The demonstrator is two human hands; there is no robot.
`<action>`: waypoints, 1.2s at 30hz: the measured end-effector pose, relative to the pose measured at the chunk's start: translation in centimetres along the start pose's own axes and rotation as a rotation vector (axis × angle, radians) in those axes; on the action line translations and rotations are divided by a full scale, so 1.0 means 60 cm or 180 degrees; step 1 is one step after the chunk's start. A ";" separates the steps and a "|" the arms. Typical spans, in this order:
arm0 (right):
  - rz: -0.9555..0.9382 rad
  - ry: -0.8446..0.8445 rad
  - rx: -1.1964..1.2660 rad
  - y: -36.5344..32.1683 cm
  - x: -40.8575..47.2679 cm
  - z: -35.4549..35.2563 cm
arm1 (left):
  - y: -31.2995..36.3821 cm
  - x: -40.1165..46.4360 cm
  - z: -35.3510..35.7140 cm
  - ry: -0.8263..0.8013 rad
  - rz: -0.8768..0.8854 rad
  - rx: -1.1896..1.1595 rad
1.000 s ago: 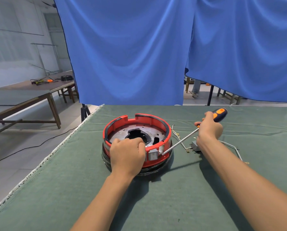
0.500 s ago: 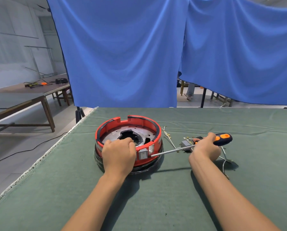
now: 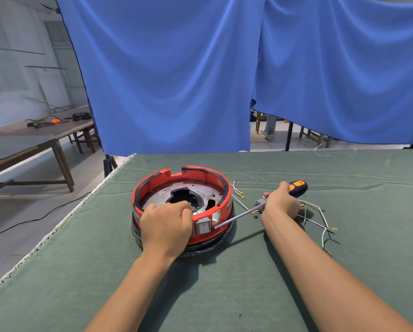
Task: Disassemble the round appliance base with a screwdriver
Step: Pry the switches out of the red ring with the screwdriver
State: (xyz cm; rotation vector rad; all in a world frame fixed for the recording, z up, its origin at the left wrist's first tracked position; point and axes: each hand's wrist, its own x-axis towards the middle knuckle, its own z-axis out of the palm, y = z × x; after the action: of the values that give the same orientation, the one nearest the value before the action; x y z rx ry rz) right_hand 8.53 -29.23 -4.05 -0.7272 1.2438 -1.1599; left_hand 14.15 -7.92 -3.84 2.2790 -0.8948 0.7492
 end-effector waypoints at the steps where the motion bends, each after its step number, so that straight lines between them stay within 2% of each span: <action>1: 0.0006 -0.0006 -0.0018 0.001 0.001 0.004 | 0.000 0.001 0.000 -0.0002 0.0028 0.0003; 8: 0.0074 -0.0169 -0.0263 0.012 0.013 0.038 | -0.004 0.005 -0.004 -0.0089 0.0117 0.0061; 20: -0.0253 -0.0437 -0.1137 0.008 0.008 0.082 | -0.002 0.005 -0.006 -0.0287 0.0135 0.0085; 25: 0.0051 -0.0549 -0.0625 -0.001 0.006 0.047 | 0.003 0.004 -0.007 -0.0276 -0.0001 0.0025; 31: -0.0228 -0.0051 -0.0332 -0.011 0.000 -0.017 | 0.006 0.001 -0.012 -0.0179 -0.0057 -0.0022; 36: -0.0219 0.0040 -0.0132 0.003 -0.020 -0.037 | 0.007 -0.002 -0.006 -0.0116 -0.0113 -0.0005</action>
State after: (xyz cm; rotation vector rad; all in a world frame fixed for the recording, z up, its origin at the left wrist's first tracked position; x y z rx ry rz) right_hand 6.51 -27.71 -4.33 -0.8002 1.2648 -1.1993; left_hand 13.66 -7.87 -3.53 2.3078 -0.8688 0.6931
